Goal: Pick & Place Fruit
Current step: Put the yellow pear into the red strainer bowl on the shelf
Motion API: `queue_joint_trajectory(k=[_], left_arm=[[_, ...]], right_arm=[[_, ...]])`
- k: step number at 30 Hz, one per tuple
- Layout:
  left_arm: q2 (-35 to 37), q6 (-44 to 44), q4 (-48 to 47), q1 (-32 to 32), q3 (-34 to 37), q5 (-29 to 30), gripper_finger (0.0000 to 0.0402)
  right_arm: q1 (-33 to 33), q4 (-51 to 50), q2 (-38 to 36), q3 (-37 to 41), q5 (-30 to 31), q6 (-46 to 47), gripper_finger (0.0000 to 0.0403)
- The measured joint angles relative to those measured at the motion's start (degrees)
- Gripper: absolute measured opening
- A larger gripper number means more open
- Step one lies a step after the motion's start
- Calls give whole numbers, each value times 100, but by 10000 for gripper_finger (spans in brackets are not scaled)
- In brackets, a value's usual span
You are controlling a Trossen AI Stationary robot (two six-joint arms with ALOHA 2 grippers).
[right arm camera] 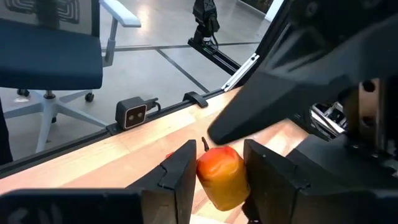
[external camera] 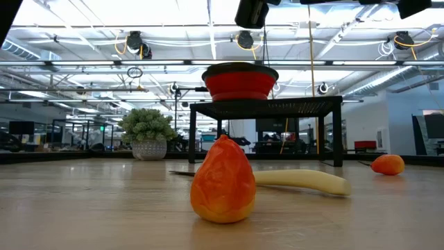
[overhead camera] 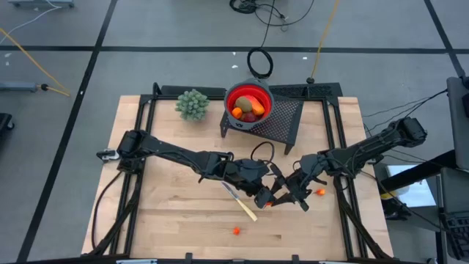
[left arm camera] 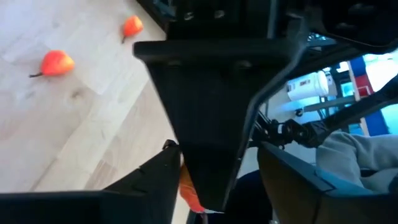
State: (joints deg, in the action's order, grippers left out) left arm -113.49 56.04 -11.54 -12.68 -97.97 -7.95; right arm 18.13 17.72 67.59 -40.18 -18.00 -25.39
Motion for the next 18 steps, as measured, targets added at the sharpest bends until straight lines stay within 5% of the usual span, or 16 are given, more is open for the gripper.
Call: queue_joint_trajectory(k=[12,18], left_arm=[[1,-265,-220,124,0,-277,243],[9,-736,-875,199,-2,335,244]], right_arm=[[-15,-458,-7,0,20,83,125],[-16,-851,-7,0,475,367,125]])
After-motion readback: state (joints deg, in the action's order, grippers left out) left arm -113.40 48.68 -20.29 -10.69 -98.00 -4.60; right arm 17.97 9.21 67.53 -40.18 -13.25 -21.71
